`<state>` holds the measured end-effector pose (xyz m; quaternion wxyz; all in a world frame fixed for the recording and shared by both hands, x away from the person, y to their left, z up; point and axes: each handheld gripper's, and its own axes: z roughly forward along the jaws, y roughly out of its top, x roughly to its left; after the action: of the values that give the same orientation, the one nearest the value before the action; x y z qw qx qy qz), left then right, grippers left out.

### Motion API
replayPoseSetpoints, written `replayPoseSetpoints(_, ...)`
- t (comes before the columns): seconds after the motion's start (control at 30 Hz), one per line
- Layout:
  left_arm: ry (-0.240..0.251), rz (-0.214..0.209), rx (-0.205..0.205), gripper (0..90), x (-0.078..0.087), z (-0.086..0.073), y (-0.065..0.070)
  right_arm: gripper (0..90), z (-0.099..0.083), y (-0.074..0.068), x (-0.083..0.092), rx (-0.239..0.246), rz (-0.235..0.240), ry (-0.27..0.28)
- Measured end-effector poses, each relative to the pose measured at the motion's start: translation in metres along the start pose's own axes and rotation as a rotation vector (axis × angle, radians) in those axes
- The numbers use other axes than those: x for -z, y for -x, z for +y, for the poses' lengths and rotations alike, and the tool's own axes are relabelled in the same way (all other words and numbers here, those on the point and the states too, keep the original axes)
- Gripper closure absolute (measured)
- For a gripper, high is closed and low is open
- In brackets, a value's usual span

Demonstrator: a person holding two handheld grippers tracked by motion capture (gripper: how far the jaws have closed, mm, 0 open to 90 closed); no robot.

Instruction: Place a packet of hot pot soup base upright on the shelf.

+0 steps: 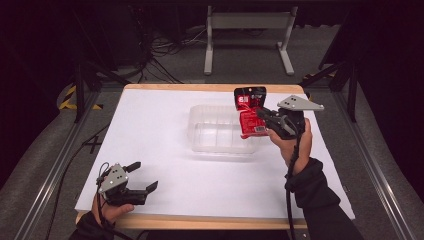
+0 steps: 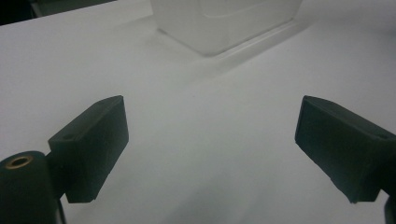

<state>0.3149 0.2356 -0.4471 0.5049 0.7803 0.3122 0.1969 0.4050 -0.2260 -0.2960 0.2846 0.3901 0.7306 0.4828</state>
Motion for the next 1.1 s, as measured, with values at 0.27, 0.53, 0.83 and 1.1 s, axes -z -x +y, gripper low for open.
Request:
replayPoseSetpoints(0.27, -0.007, 0.002, -0.001, 10.3, 0.000, 0.000, 0.000, 84.9, 0.011, -0.007, -0.025, 0.025, -0.057, -0.031)
replayPoseSetpoints(0.53, -0.007, -0.001, -0.003, 10.5, 0.000, -0.001, -0.001, 84.9, 0.018, -0.015, -0.053, 0.061, -0.139, -0.074)
replayPoseSetpoints(0.83, -0.006, -0.003, -0.005, 10.6, 0.000, -0.001, -0.001, 84.7, 0.016, -0.018, -0.087, 0.093, -0.231, -0.142)
replayPoseSetpoints(1.1, -0.009, -0.005, -0.003, 10.6, 0.000, -0.002, -0.001, 84.0, 0.008, -0.026, -0.102, 0.103, -0.237, -0.164)
